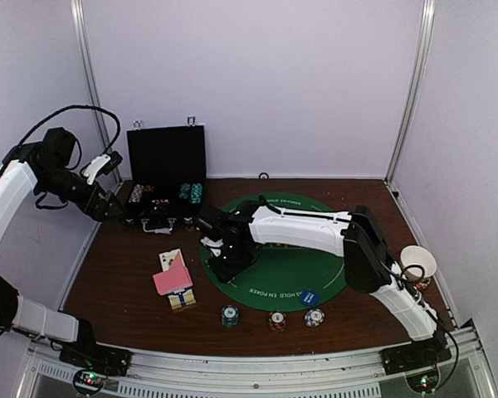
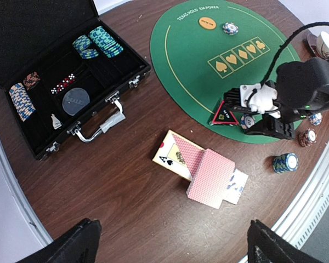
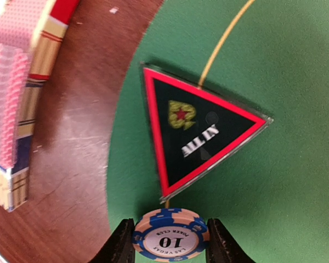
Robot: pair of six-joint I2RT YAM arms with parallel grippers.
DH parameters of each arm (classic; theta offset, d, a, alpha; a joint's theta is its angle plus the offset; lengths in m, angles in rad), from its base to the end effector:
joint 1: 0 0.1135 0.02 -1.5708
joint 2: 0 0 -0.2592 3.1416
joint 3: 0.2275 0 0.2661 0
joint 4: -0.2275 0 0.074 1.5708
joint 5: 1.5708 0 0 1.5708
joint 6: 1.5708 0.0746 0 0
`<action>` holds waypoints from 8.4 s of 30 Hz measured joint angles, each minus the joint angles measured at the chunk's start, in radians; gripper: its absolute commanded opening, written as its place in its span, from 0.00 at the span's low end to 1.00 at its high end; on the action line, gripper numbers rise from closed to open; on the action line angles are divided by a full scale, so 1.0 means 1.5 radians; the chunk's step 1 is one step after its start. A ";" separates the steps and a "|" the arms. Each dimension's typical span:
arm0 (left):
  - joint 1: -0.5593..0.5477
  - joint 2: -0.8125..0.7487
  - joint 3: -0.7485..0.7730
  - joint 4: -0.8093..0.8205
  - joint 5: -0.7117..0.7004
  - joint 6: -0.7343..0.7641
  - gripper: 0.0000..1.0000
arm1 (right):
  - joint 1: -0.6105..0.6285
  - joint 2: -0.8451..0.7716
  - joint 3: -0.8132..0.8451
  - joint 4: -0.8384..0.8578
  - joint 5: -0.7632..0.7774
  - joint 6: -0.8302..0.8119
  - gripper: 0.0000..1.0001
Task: Distribute texas hold em gaming equipment
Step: Place the poker chips pile in the dealer area, then pick up the pile of poker chips from the pile of poker chips, then place the poker chips pile in the small blind area, then pick up the pile of poker chips from the pile of poker chips, then place the poker chips pile in the big blind area.
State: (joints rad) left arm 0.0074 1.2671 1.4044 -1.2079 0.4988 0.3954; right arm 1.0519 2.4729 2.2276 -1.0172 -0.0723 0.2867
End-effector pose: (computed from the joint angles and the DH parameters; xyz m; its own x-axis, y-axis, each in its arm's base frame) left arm 0.2582 -0.0338 0.3334 -0.7239 0.3329 -0.6043 0.5437 0.8144 -0.2026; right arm 0.2604 0.4668 0.1280 -0.7013 -0.6592 -0.2716 -0.7075 0.6902 0.1518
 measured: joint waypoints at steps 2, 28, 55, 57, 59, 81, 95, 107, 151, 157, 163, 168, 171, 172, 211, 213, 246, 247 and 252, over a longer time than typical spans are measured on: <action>0.000 0.000 0.000 0.000 0.000 0.000 0.98 | -0.006 0.013 0.005 -0.002 0.000 -0.002 0.20; 0.000 -0.001 -0.002 -0.002 -0.001 0.000 0.98 | -0.019 -0.229 -0.205 0.001 0.017 -0.002 0.83; 0.000 -0.001 -0.002 -0.016 -0.003 0.005 0.98 | -0.018 -0.552 -0.775 0.071 -0.030 0.138 0.96; 0.000 -0.001 -0.002 -0.016 -0.003 0.005 0.98 | -0.016 -0.537 -0.775 0.088 -0.033 0.140 0.96; 0.000 -0.001 -0.002 -0.016 -0.003 0.005 0.98 | -0.013 -0.524 -0.775 0.099 -0.034 0.140 0.93; 0.000 -0.001 -0.002 -0.016 -0.003 0.010 0.98 | -0.001 -0.483 -0.783 0.133 -0.026 0.144 0.66; 0.000 -0.001 -0.002 -0.016 -0.003 0.010 0.98 | 0.002 -0.491 -0.781 0.110 -0.021 0.142 0.40; 0.000 -0.007 -0.002 -0.017 -0.003 0.011 0.98 | 0.003 -0.516 -0.727 0.031 -0.018 0.127 0.35; 0.000 -0.015 -0.002 -0.024 -0.007 0.022 0.98 | -0.119 -0.491 -0.631 0.045 0.080 0.063 0.83; 0.000 -0.015 -0.002 -0.024 -0.007 0.022 0.97 | -0.001 -0.502 -0.543 0.031 0.060 0.058 0.86; 0.000 -0.015 -0.002 -0.024 -0.007 0.022 0.98 | 0.069 -0.441 -0.513 0.027 0.021 0.056 0.85; 0.000 -0.015 -0.002 -0.025 -0.007 0.022 0.98 | 0.077 -0.391 -0.513 0.026 -0.001 0.052 0.82; 0.000 -0.015 -0.002 -0.026 -0.006 0.022 0.98 | 0.077 -0.384 -0.513 0.027 -0.007 0.050 0.80; 0.000 -0.015 -0.002 -0.027 -0.006 0.023 0.98 | 0.077 -0.384 -0.513 0.027 -0.009 0.049 0.80; 0.000 -0.015 -0.002 -0.029 -0.006 0.023 0.98 | 0.077 -0.354 -0.551 0.063 -0.056 0.049 0.42; 0.000 -0.015 -0.002 -0.029 -0.006 0.023 0.97 | 0.077 -0.354 -0.550 0.058 -0.056 0.049 0.40; 0.000 -0.015 -0.002 -0.031 -0.008 0.023 0.98 | -0.325 -0.169 -0.141 -0.015 0.081 -0.018 0.30; 0.000 -0.015 -0.002 -0.031 -0.008 0.023 0.98 | -0.332 -0.143 -0.127 -0.012 0.081 -0.018 0.30; 0.000 -0.015 -0.002 -0.033 -0.008 0.023 0.98 | -0.348 -0.031 -0.057 -0.007 0.081 -0.018 0.30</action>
State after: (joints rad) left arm 0.0074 1.2446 1.4010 -1.2572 0.4862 0.4294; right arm 0.5301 2.4260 2.1422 -1.0279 0.0494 0.2600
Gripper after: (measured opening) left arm 0.976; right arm 0.422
